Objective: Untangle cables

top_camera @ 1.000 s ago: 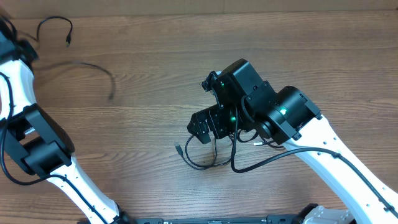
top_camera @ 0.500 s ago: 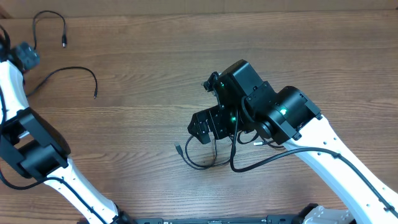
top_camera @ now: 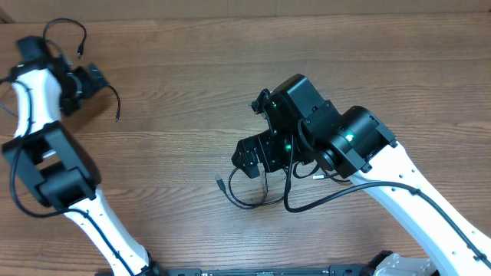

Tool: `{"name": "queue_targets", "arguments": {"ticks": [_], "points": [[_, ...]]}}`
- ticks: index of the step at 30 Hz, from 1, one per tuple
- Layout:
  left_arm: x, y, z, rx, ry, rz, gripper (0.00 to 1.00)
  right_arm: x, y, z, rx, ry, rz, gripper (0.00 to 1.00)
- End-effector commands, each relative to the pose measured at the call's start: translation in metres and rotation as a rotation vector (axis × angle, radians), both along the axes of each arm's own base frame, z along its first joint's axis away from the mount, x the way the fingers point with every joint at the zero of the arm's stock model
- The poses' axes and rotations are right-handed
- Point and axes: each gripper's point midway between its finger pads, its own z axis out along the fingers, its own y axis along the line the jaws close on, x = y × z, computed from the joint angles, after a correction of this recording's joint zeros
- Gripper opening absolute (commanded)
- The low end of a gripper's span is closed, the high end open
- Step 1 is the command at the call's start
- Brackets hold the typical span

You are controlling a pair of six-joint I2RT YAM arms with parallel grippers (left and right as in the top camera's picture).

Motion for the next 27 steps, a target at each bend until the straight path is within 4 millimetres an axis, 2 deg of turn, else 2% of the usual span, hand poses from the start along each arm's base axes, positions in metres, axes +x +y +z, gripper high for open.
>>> {"name": "queue_targets", "arguments": {"ticks": [1, 4, 8, 13, 18, 20, 25, 26, 27], "points": [[0.003, -0.03, -0.028, 0.008, 0.056, -0.02, 1.0, 0.0, 0.0, 0.003, 0.005, 0.0, -0.004, 1.0], [0.0, -0.022, -0.033, 0.134, 0.111, 0.058, 1.0, -0.002, 0.0, 0.003, 0.008, 0.01, 0.001, 1.0], [0.01, -0.029, -0.035, 0.191, 0.099, 0.046, 0.98, -0.004, -0.001, 0.001, 0.001, 0.018, 0.001, 1.0], [0.02, -0.031, -0.038, 0.242, 0.075, 0.043, 0.83, -0.004, -0.001, 0.001, 0.001, 0.018, 0.001, 1.0], [0.018, -0.02, -0.046, 0.31, 0.103, 0.064, 0.82, -0.004, -0.001, 0.001, 0.001, 0.018, 0.001, 1.0], [0.018, -0.02, -0.054, 0.306, 0.11, 0.063, 0.76, -0.004, -0.001, 0.001, 0.001, 0.018, 0.001, 1.0], [0.015, -0.026, -0.076, 0.275, 0.142, 0.048, 0.76, -0.003, -0.001, 0.002, 0.003, 0.015, 0.001, 1.0], [0.015, -0.029, -0.081, 0.256, 0.143, 0.041, 0.64, -0.003, -0.001, 0.002, 0.003, 0.015, 0.001, 1.0], [0.016, -0.03, -0.083, 0.249, 0.141, 0.039, 0.47, -0.003, -0.001, 0.002, 0.003, 0.015, 0.001, 1.0]]}}
